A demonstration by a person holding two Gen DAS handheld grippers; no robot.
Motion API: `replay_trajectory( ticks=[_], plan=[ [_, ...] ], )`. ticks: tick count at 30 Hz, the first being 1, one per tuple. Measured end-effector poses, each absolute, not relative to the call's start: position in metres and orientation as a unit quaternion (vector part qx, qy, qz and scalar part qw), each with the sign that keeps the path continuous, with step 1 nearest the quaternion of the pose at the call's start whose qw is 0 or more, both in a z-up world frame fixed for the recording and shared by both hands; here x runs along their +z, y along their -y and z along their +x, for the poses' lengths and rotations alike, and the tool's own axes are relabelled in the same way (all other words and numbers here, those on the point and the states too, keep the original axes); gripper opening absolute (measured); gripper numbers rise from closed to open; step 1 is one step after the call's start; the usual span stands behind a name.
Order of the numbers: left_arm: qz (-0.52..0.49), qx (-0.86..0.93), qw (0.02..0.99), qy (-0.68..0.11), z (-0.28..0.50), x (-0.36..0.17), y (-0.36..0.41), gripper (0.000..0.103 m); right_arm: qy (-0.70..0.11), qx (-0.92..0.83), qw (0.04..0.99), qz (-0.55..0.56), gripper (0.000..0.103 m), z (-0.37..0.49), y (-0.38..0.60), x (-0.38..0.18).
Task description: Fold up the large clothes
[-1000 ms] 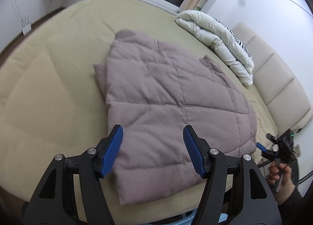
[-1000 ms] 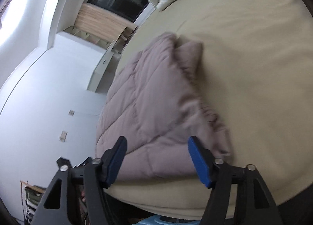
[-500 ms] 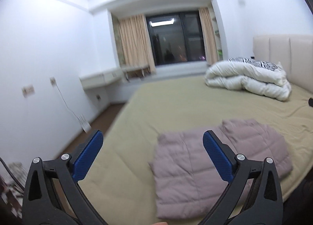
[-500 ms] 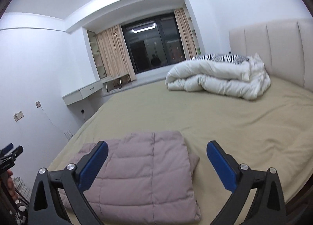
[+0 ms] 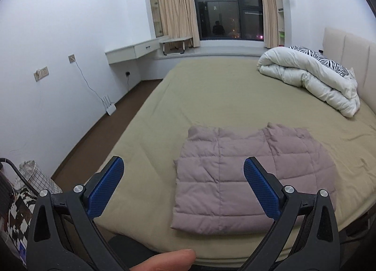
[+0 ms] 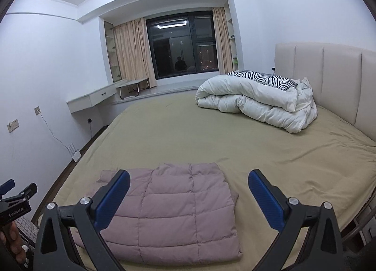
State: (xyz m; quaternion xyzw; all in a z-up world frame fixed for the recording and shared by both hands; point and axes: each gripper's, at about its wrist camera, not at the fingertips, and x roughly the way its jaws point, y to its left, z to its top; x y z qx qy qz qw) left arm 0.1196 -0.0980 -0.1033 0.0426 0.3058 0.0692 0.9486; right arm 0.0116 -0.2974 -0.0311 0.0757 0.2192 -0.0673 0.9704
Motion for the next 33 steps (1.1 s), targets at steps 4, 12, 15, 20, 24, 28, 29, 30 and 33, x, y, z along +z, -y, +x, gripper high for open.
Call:
replay_trajectory(
  ticks=[4, 12, 15, 20, 24, 28, 29, 30, 33],
  plan=[
    [0.038, 0.049, 0.941, -0.332, 0.128, -0.126, 0.107, 0.103, -0.284, -0.069, 0.956, 0.037, 0.103, 0.023, 0.268, -0.049],
    [0.038, 0.044, 0.925, -0.376, 0.141, -0.172, 0.108, 0.103, -0.390, -0.075, 0.917, 0.046, 0.103, 0.040, 0.244, -0.102],
    [0.042, 0.039, 0.922, -0.383, 0.143, -0.181, 0.111, 0.103, -0.398, -0.080, 0.913, 0.041, 0.103, 0.041, 0.243, -0.105],
    [0.047, 0.029, 0.921, -0.385, 0.143, -0.182, 0.116, 0.103, -0.400, -0.075, 0.912, 0.046, 0.103, 0.040, 0.244, -0.102],
    [0.049, 0.021, 0.921, -0.387, 0.145, -0.181, 0.118, 0.103, -0.401, -0.075, 0.912, 0.045, 0.103, 0.039, 0.244, -0.102],
    [0.049, 0.017, 0.920, -0.389, 0.146, -0.181, 0.118, 0.103, -0.401, -0.074, 0.912, 0.045, 0.103, 0.039, 0.243, -0.102],
    [0.048, 0.017, 0.920, -0.389, 0.146, -0.180, 0.118, 0.103, -0.402, -0.073, 0.912, 0.045, 0.103, 0.040, 0.244, -0.102],
    [0.048, 0.017, 0.920, -0.389, 0.147, -0.180, 0.118, 0.103, -0.403, -0.072, 0.911, 0.044, 0.103, 0.040, 0.245, -0.103],
    [0.048, 0.018, 0.920, -0.389, 0.147, -0.181, 0.118, 0.103, -0.404, -0.071, 0.911, 0.044, 0.103, 0.040, 0.245, -0.103]
  ],
)
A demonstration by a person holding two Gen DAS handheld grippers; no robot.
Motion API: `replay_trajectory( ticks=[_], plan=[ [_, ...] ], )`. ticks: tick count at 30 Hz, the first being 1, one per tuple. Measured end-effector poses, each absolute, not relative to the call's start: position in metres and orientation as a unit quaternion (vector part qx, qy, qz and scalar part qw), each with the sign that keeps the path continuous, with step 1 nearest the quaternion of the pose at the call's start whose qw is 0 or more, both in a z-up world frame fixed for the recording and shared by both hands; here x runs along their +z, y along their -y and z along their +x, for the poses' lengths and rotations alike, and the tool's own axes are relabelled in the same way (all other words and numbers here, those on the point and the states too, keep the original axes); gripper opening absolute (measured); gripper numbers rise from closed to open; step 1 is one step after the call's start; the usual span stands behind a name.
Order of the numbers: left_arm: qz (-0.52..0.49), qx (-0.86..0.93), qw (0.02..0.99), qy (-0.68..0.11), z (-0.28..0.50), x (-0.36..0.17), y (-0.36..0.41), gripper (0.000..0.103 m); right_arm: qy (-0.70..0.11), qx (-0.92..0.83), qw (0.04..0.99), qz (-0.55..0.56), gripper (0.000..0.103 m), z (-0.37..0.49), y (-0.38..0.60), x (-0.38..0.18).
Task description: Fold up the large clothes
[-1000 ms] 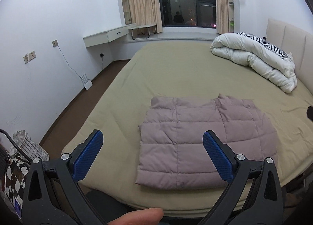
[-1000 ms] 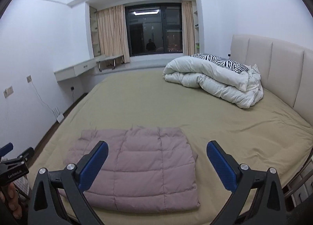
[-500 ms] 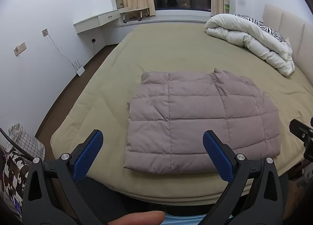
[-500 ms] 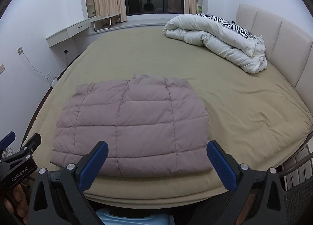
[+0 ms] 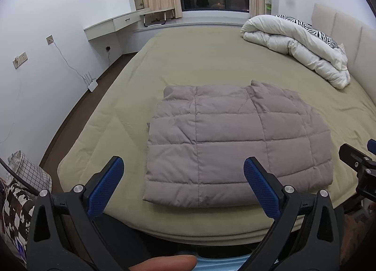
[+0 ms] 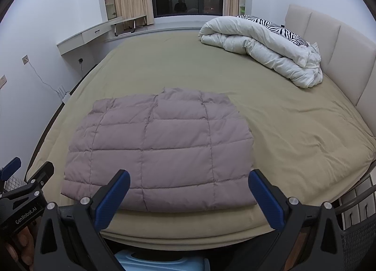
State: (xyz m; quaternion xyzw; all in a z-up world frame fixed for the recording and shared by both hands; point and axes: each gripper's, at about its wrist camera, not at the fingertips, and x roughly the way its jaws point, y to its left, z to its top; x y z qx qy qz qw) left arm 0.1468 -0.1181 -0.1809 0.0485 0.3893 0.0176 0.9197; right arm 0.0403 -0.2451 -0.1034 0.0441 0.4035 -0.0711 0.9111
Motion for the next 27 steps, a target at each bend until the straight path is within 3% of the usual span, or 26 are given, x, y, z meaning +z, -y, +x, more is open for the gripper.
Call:
replay_trajectory(
  ticks=[27],
  plan=[
    [0.043, 0.019, 0.917, -0.395, 0.1483, -0.1852, 0.1154, 0.103, -0.413, -0.062, 0.908, 0.040, 0.103, 0.0406, 0.2467, -0.1132]
  ],
)
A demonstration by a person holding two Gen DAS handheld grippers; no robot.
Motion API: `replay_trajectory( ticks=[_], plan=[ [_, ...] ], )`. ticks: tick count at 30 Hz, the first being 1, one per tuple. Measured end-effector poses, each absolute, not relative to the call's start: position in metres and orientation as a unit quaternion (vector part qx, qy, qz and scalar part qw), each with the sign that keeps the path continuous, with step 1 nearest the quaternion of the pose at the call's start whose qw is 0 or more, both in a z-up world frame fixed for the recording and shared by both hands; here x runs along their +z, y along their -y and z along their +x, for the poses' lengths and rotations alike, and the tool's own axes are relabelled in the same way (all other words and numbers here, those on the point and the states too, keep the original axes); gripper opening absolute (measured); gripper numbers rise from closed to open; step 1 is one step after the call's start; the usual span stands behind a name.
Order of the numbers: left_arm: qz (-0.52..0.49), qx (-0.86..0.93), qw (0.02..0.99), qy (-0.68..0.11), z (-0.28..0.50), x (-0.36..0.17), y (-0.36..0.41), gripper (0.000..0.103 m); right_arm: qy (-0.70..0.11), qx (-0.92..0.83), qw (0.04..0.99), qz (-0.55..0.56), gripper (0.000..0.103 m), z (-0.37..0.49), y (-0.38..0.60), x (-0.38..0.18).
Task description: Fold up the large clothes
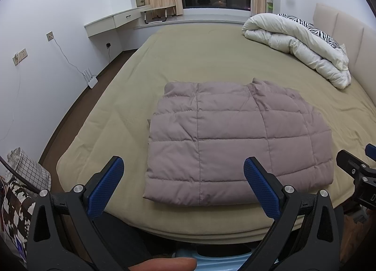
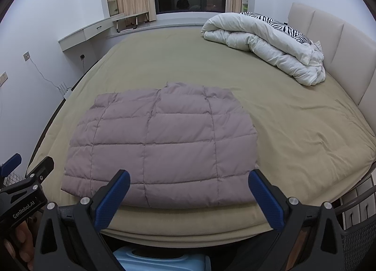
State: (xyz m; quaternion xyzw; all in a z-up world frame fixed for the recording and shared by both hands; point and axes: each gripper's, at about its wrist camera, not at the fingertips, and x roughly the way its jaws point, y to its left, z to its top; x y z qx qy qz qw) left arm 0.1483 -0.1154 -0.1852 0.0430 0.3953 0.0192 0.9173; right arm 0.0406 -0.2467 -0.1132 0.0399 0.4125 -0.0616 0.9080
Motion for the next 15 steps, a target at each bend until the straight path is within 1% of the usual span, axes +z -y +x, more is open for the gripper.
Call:
replay_trajectory(
  ticks=[15],
  plan=[
    [0.045, 0.016, 0.916, -0.399, 0.1477, -0.1876, 0.1163, 0.103, -0.415, -0.060, 0.907, 0.041, 0.103, 0.0411, 0.2485, -0.1149]
  ],
)
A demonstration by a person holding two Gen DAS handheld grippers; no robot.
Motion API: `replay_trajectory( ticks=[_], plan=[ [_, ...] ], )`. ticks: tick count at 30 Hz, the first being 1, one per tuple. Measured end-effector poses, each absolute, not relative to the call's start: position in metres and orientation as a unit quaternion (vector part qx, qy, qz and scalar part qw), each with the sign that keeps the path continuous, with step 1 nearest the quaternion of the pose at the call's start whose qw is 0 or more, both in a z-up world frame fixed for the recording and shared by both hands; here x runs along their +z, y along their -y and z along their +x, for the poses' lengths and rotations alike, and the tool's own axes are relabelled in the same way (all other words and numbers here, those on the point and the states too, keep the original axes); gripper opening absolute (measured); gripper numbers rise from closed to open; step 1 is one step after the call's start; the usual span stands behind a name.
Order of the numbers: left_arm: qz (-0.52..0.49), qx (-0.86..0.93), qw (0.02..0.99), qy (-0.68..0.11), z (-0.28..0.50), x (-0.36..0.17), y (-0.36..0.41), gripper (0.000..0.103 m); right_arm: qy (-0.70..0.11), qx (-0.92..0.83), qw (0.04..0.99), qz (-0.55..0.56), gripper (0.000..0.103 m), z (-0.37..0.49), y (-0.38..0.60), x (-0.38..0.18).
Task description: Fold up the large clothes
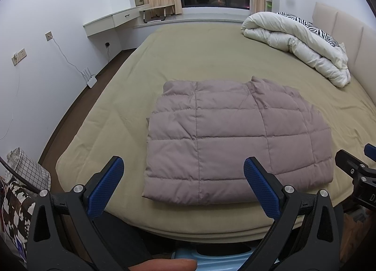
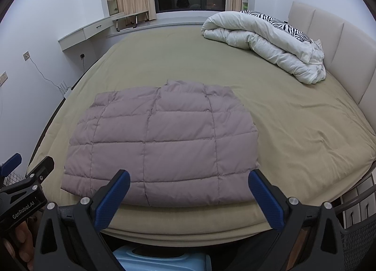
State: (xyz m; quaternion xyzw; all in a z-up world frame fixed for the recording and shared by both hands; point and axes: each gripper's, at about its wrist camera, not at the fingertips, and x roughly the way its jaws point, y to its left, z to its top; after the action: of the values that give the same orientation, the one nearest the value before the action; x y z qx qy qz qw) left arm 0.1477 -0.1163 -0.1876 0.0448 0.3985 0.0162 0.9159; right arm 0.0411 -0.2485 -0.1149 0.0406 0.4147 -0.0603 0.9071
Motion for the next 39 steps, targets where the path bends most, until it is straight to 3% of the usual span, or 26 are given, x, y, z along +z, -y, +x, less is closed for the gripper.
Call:
replay_trajectory(
  ticks=[39],
  plan=[
    [0.042, 0.005, 0.911, -0.411, 0.1522, -0.1940, 0.1129, 0.103, -0.416, -0.059, 0.907, 0.041, 0.103, 0.0413, 0.2501, -0.1160]
  ],
)
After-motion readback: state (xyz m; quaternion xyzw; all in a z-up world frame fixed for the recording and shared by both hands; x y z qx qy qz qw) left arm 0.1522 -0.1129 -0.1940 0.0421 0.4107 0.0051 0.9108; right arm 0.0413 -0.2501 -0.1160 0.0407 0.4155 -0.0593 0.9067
